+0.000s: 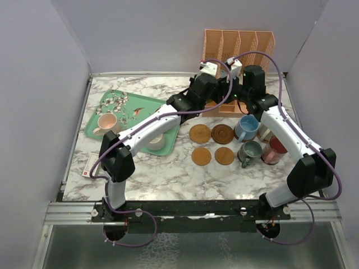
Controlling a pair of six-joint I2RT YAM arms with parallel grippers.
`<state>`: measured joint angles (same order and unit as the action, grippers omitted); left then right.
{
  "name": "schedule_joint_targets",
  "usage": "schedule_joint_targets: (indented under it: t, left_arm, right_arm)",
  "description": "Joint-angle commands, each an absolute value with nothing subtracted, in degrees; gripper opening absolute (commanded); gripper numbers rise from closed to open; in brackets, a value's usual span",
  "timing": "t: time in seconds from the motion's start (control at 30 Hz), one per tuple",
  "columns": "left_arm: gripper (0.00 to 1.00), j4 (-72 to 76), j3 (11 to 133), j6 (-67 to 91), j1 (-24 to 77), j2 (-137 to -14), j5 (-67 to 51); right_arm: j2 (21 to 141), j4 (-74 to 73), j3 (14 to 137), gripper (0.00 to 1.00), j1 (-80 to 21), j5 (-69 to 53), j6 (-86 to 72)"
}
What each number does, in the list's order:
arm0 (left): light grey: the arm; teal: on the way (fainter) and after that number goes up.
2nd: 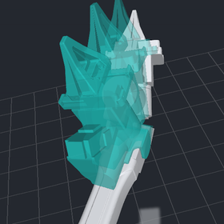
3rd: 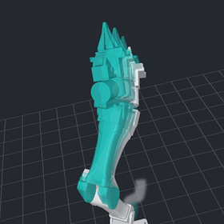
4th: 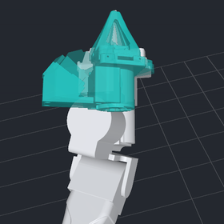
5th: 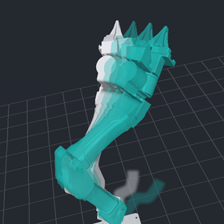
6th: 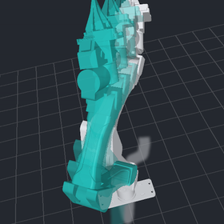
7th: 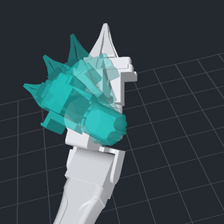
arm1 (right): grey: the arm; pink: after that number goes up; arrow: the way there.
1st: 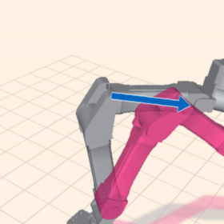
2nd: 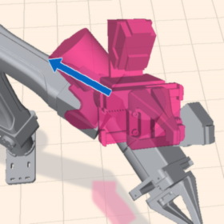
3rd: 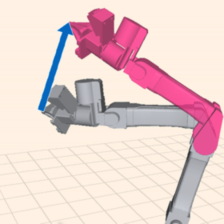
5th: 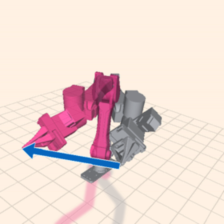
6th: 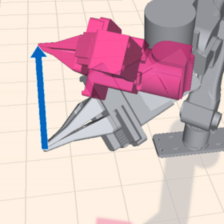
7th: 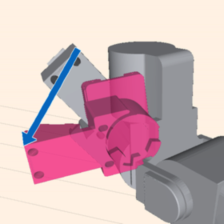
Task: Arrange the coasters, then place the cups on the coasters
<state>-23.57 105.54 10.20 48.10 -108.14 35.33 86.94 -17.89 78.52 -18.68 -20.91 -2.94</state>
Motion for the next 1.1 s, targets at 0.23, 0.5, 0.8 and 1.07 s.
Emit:
schedule_joint_targets:
  t: [0.23, 0.5, 0.8, 1.07]
  left_arm:
    - [0.00, -18.1, 108.4, 11.1, 49.9, -107.7, 38.4]
    - [0.00, -18.0, 107.8, 9.0, 49.9, -107.2, 30.2]
    - [0.25, -16.9, 105.7, 4.5, 49.9, -104.4, 15.9]
    - [0.48, -18.8, 103.3, 3.8, 49.9, -102.0, -0.7]
  right_arm:
    - [86.7, -16.0, 77.5, 0.34, -18.5, -11.9, -3.9]
    - [87.2, -17.0, 77.8, 0.12, -18.5, -8.7, -3.0]
    - [83.7, -17.3, 74.5, 0.01, -18.5, -6.0, -2.8]
    - [77.8, -16.0, 67.2, 0.01, -18.5, -6.1, -5.7]
